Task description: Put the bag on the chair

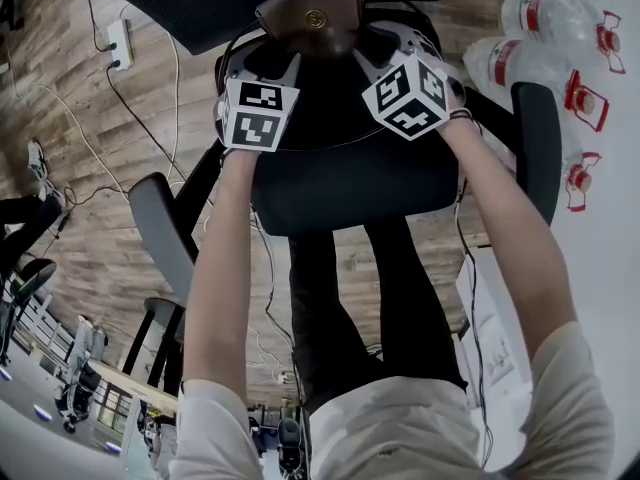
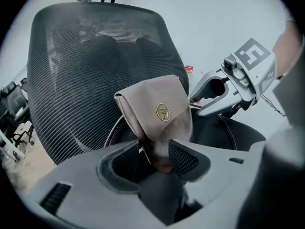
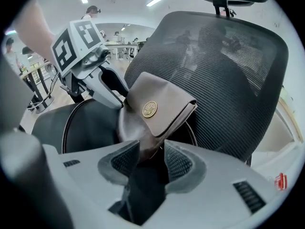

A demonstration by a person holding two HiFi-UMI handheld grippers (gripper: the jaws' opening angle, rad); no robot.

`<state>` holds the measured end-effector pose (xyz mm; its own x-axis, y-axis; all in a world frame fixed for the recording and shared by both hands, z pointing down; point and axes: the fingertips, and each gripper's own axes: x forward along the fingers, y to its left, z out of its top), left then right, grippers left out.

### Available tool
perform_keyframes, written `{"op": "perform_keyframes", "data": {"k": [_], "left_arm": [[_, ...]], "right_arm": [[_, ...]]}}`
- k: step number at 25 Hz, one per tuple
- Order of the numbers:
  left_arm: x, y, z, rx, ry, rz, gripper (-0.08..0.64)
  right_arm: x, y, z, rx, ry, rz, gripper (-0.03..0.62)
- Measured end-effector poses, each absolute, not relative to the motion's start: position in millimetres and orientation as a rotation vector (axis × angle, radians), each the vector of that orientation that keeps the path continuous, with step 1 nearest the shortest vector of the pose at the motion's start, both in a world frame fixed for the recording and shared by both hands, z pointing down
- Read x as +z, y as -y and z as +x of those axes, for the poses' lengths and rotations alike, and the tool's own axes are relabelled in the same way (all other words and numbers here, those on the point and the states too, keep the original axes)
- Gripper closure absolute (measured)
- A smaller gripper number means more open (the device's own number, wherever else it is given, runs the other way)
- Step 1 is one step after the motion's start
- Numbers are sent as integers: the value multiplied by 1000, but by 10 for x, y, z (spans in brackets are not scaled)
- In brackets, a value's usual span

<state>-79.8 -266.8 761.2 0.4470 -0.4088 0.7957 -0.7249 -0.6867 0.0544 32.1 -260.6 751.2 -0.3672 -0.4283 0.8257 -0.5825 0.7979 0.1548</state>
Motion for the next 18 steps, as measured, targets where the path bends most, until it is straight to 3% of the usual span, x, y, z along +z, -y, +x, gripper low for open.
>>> {"op": "perform_keyframes", "data": {"k": [18], "left_arm": [[7163,2197,-797,1079,1030,2290,380]], "right_arm": [[7124,2198,420,257,2040,800,431]]}}
